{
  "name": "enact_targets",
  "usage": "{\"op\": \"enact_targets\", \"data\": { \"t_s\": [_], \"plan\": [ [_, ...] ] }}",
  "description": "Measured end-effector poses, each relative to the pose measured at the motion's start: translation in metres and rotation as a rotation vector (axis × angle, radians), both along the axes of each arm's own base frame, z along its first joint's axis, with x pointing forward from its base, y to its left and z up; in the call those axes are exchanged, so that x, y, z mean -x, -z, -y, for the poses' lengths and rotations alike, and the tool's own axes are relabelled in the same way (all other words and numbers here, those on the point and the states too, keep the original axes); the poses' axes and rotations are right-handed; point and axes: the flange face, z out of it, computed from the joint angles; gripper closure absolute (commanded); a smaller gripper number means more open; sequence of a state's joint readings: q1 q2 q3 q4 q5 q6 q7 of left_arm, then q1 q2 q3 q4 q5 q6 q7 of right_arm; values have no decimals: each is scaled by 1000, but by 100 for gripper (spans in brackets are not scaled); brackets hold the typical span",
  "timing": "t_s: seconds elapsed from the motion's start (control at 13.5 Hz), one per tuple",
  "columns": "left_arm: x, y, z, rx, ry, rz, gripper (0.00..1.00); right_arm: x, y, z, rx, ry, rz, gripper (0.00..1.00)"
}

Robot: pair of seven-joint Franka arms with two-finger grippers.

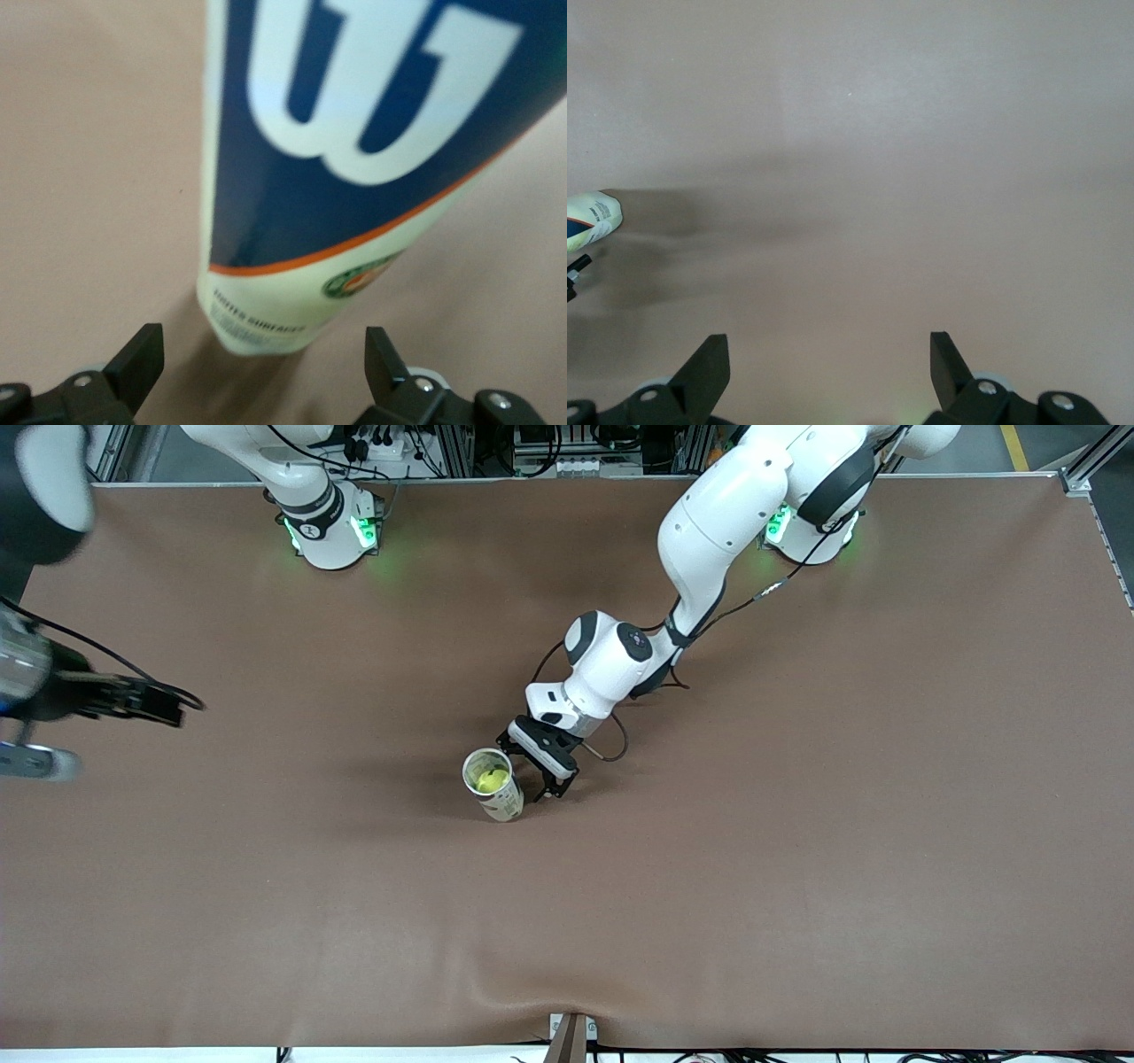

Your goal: Insert tennis ball vertically with right arm

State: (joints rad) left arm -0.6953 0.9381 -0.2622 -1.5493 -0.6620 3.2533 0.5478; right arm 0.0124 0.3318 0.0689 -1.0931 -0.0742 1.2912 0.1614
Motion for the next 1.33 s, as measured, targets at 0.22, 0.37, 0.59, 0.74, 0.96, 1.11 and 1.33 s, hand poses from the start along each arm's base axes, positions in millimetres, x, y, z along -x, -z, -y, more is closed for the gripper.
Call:
{"op": "enact_targets", "data": {
  "t_s": [0.22,0.37,0.59,0.74,0.96,1.11,1.33],
  "plan": [
    [-19,-38,-28,-60,47,-95,0,21,-26,-2,-2,-11,-1,0],
    [-39,-80,-60,-103,82,-185,0,25,-32,-2,-7,-30,3,0],
    [-69,-135,-121,-156,107,-326,0,24,-28,2,-9,-46,-5,0],
    [-86,-162,-163,-240,103,-437,0,23,-29,4,-11,-44,0,0],
    [-116,-227,-228,-391,30,-567,0,24,-31,10,-23,-37,72,0],
    [-138,-251,-290,-416,-34,-621,0,37,-25,14,-20,-35,108,0],
    [-162,-274,-385,-500,-157,-632,0,50,-13,14,-19,-39,103,0]
  ]
}}
